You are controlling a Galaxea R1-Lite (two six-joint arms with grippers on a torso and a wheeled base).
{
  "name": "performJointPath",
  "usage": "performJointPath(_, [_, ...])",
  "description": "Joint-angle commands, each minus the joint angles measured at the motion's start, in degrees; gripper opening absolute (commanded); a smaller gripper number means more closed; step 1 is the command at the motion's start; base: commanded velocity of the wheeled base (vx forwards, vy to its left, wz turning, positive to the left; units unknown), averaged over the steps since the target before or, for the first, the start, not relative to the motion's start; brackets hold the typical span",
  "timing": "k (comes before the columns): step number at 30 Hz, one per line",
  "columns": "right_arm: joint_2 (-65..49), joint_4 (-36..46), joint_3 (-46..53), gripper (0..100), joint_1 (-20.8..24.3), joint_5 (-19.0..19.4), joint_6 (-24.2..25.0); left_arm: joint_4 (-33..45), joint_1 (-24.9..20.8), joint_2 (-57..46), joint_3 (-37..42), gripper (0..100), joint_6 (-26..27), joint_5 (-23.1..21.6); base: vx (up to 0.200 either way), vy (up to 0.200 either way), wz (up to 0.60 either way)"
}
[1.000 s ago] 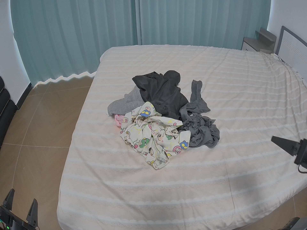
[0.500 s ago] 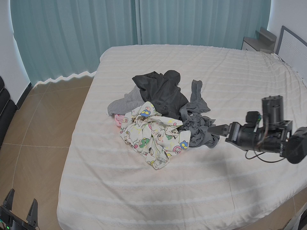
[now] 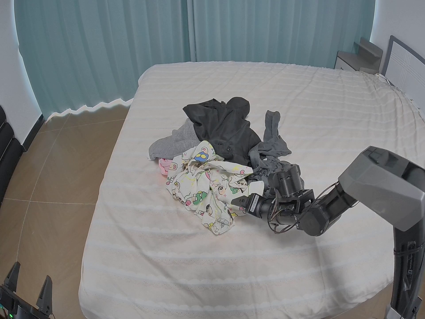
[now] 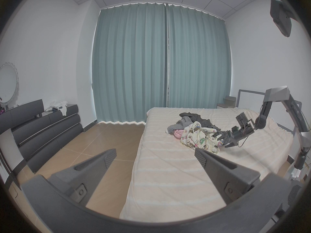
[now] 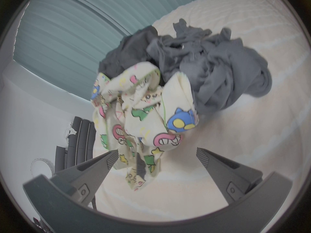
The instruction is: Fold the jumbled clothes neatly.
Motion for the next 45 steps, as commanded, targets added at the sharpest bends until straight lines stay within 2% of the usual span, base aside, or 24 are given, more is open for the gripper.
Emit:
performJointPath(1, [5.6,-0.3,-2.2,100,0.4,-0.4,0.3,0.0,0.0,-0.7,0.7,100,0.0,0.0,0.0,0.0,0.0])
performJointPath(6, [4.8,-0.2,-3.6,100,-1.3,-2.8,0.3,0.0,0.0,-0.7,0.7,100,0.0,0.0,0.0,0.0,0.0])
performJointPath(12, [2.2,-0.3,-2.4,100,-2.5,-2.9,0.3,0.0,0.0,-0.7,0.7,100,0.0,0.0,0.0,0.0,0.0])
performJointPath(17, [3.6,-1.4,-3.6,100,-2.3,-3.1,0.3,0.0,0.0,-0.7,0.7,100,0.0,0.0,0.0,0.0,0.0])
performJointPath(22, [8.4,-6.9,-6.7,100,-1.9,-4.5,-0.3,0.0,0.0,-0.7,0.7,100,0.0,0.0,0.0,0.0,0.0])
performJointPath(26, [10.5,-6.8,-10.6,100,-1.7,-7.1,-1.6,0.0,0.0,-0.7,0.7,100,-0.1,0.0,0.0,0.0,0.0])
performJointPath(34, [12.7,-7.1,-14.3,100,-0.6,-8.6,-1.7,0.0,0.0,-0.7,0.7,100,-0.1,0.0,0.0,0.0,0.0])
performJointPath(35, [12.8,-7.0,-14.3,0,-0.4,-8.8,-1.8,0.0,0.0,-0.7,0.7,100,-0.1,0.0,0.0,0.0,0.0])
performJointPath(37, [12.8,-7.1,-14.2,0,-0.2,-9.9,-1.8,0.0,0.0,-0.7,0.7,100,-0.1,0.0,0.0,0.0,0.0])
performJointPath(45, [9.0,-6.7,-8.5,0,0.3,-9.5,-0.7,0.0,0.0,-0.7,0.7,100,-0.1,0.0,0.0,0.0,0.0])
